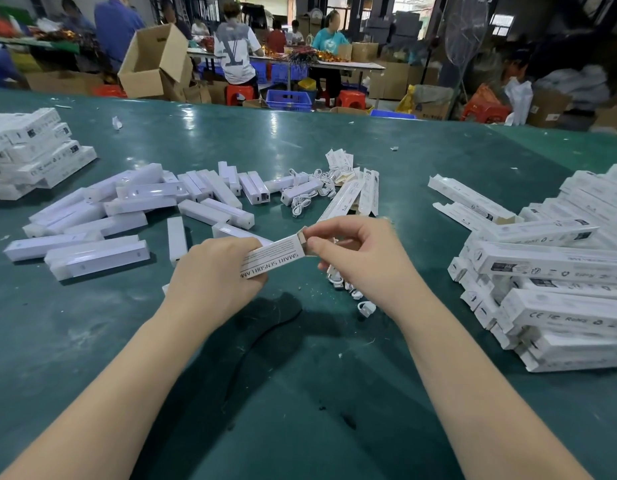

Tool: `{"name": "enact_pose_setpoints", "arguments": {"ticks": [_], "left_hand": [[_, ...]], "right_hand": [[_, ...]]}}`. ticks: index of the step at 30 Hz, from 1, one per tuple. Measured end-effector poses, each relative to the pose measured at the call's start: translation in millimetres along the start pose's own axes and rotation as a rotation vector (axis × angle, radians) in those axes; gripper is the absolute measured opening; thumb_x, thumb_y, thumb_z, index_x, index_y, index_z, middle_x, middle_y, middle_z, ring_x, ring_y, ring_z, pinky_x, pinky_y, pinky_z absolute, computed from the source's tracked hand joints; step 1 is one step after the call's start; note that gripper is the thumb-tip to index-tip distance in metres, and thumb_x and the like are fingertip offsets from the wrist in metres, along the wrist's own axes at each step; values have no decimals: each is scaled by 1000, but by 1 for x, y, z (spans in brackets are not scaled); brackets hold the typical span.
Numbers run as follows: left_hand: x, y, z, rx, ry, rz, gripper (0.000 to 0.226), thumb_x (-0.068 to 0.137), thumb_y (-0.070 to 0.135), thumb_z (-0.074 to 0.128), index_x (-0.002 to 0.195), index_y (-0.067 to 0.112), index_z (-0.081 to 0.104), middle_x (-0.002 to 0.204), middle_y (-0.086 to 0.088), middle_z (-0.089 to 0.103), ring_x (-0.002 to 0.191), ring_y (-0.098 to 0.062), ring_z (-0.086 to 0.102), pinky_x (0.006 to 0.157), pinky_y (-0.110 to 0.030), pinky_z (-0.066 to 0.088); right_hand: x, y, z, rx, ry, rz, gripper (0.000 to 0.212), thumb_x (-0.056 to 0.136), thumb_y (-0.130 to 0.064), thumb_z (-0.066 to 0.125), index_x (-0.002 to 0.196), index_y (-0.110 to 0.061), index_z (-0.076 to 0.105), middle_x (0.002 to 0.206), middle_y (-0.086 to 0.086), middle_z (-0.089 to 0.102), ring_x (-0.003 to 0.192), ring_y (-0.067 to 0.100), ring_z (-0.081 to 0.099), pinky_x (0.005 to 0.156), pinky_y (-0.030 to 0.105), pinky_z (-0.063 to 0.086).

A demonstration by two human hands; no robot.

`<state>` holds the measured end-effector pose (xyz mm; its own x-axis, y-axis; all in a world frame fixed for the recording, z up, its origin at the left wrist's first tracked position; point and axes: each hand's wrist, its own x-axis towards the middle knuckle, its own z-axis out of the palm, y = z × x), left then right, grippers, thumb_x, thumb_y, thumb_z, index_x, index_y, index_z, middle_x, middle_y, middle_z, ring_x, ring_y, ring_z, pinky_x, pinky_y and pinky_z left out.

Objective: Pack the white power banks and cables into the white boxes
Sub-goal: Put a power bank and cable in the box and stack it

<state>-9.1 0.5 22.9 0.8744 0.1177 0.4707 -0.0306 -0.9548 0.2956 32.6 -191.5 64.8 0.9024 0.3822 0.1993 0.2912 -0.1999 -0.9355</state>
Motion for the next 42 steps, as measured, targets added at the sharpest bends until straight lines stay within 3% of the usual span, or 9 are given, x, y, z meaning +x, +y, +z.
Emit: {"name": "enact_pose_setpoints", "arguments": {"ticks": [10,13,16,22,29,33,36,39,42], "left_hand": [[1,1,-3,48,-40,-12,14,80,26,62,71,28,51,61,8,44,69,-28,51,56,-32,38],[1,-1,-5,22,-50,-35,3,80,27,63,81,25,62,69,7,53,75,-28,55,60,-34,43],[1,1,-6,1,-34,-62,10,78,25,65,72,28,57,64,7,50,72,-28,54,58,-33,41],[1,2,-6,-192,17,-124,30,75,24,65,54,34,46,47,10,47,49,-6,42,48,-26,32],[0,6,-3,-242,29,-105,20,77,24,67,62,20,53,49,6,45,51,-11,44,51,-29,39],[-1,6,-3,-323,34,-169,24,79,25,65,62,37,54,52,9,50,51,-9,44,51,-27,35],[-1,5,-7,-371,58,-201,30,81,22,64,63,44,53,51,16,50,47,-7,41,49,-26,33],[-1,4,-9,-380,42,-199,29,82,23,62,63,43,52,52,20,51,45,-7,41,48,-25,30],[0,5,-7,-339,46,-188,24,83,21,63,63,30,51,48,7,46,46,-10,38,50,-28,35]], "right_hand": [[-1,0,7,-74,-84,12,26,91,-12,57,87,-28,77,60,-12,68,42,3,49,44,12,34],[-1,0,11,-108,-122,-58,29,91,-19,62,80,-43,73,79,-5,67,64,14,51,57,11,41],[-2,0,11,-201,-141,-97,22,91,-25,64,91,-46,70,106,-17,58,68,5,45,71,6,41],[-2,2,9,-162,-24,-228,49,85,-3,59,120,-38,58,103,-8,50,73,3,48,68,12,41],[-2,3,14,89,124,-181,24,87,-18,73,87,-41,76,117,-9,54,98,3,60,68,9,44],[-5,5,28,197,41,-160,20,94,-15,64,110,-23,74,115,-7,72,107,10,66,89,32,56],[-13,8,45,122,-3,-259,42,93,-22,59,135,-16,58,132,-9,61,123,2,56,97,22,50],[-15,13,52,-134,24,-412,53,94,-26,56,144,-12,46,153,-2,41,141,2,34,109,34,43],[-16,14,49,-240,97,-568,53,93,-18,59,144,-12,46,151,7,45,140,13,40,112,35,39]]}}
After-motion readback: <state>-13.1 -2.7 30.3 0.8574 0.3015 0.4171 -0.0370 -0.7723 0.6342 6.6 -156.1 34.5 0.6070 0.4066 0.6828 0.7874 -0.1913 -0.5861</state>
